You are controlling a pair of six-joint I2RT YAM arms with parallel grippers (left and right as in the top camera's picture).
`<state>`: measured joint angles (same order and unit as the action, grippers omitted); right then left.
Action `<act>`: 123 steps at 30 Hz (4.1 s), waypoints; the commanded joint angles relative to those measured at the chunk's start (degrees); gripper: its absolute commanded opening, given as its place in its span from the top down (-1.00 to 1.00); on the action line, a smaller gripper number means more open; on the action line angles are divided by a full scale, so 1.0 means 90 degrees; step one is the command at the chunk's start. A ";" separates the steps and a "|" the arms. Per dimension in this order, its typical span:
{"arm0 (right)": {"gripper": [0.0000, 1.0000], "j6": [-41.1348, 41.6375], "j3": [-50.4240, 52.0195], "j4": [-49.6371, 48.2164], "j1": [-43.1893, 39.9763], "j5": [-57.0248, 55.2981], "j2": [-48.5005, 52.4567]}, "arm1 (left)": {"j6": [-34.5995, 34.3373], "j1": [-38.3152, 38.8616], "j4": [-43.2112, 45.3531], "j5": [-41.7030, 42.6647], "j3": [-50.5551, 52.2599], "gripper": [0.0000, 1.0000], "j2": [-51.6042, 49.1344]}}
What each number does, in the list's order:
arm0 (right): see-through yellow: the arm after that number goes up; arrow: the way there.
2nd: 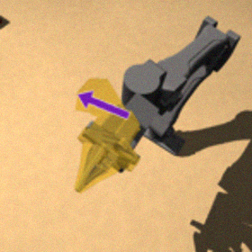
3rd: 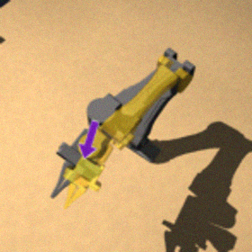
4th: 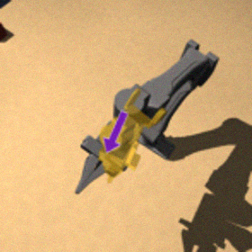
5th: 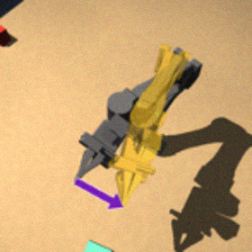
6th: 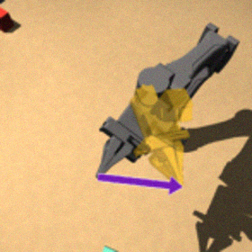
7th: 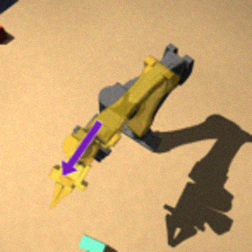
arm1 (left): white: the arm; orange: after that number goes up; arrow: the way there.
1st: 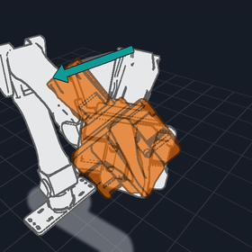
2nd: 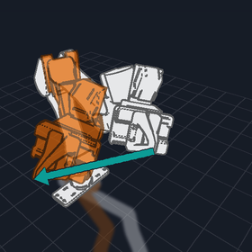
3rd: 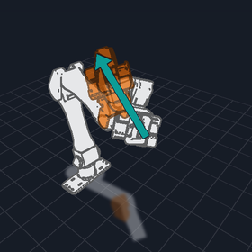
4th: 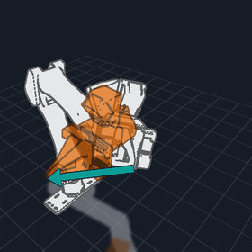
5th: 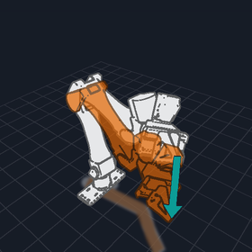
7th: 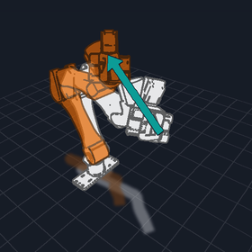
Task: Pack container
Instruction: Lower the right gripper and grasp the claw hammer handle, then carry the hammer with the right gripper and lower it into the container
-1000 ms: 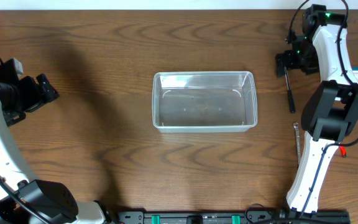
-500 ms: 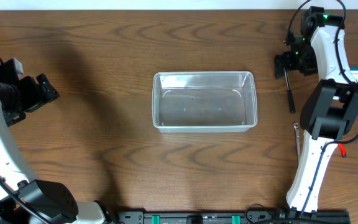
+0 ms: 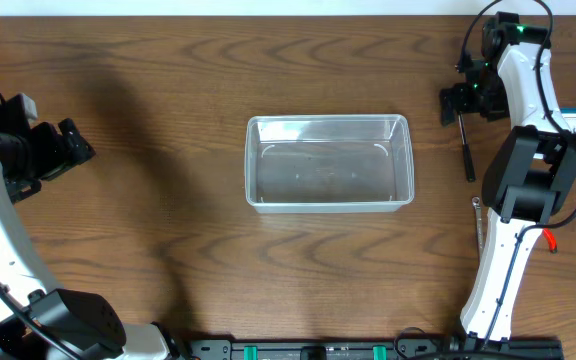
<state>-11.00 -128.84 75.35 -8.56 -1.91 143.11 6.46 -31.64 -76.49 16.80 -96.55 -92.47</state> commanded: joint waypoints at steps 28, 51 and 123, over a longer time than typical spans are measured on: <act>-0.99 -0.0095 -0.0083 -0.0163 0.0007 0.0049 0.0469 | 0.0090 -0.0024 -0.0049 0.0061 0.0000 -0.96 -0.0005; -0.75 -0.0095 -0.0083 -0.0308 0.0007 0.0049 0.0469 | 0.0087 -0.0024 -0.0080 0.0061 0.0000 -0.96 -0.0005; 0.98 -0.3742 -0.0311 0.1724 0.4413 0.0699 -0.2409 | 0.0090 -0.0024 -0.0126 0.0061 0.0000 -0.96 -0.0005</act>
<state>-41.56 -134.32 92.03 31.27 5.72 121.32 6.46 -31.64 -77.54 16.80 -96.55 -92.47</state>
